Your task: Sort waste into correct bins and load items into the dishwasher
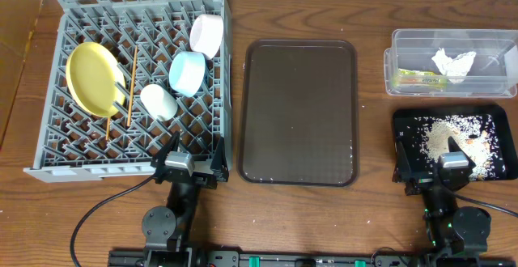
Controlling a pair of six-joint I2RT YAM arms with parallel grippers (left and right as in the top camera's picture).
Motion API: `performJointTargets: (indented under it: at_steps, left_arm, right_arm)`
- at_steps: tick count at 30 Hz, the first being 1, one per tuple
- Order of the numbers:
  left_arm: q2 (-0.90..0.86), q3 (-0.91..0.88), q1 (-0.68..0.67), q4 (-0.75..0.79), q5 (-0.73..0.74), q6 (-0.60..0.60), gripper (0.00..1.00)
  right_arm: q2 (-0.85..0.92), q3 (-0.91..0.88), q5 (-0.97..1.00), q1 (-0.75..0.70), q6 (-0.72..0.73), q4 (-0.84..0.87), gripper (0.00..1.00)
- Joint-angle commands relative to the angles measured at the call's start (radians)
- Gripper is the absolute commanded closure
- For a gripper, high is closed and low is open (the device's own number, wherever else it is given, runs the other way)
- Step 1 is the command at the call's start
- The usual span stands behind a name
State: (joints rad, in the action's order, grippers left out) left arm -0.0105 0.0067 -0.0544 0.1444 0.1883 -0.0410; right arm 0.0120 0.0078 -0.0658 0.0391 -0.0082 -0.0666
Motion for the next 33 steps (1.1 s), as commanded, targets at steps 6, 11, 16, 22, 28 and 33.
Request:
performJointTargets:
  at_steps: [6,11,16,22,28,33]
  left_arm:
    - [0.007,-0.003,-0.004,-0.205,-0.009,0.034,0.01]
    - [0.009,-0.003,-0.004,-0.208,-0.087,0.028,0.01]
    - [0.009,-0.003,-0.004,-0.217,-0.227,-0.152,0.01]
    - [0.009,-0.003,-0.004,-0.216,-0.226,-0.152,0.01]
    - [0.009,-0.003,-0.004,-0.215,-0.226,-0.152,0.01]
    - [0.006,-0.003,-0.004,-0.215,-0.226,-0.152,0.01]
  right_arm:
    - [-0.005,-0.002,0.005,0.011,-0.008,-0.004,0.01]
    - [-0.005,-0.002,0.005,0.011,-0.008,-0.004,0.01]
    - [-0.005,-0.002,0.005,0.011,-0.008,-0.004,0.01]
    - [-0.005,-0.002,0.005,0.011,-0.008,-0.004,0.01]
    - [-0.005,-0.002,0.005,0.011,-0.008,-0.004,0.01]
    - [-0.005,-0.002,0.005,0.011,-0.007,-0.004,0.01]
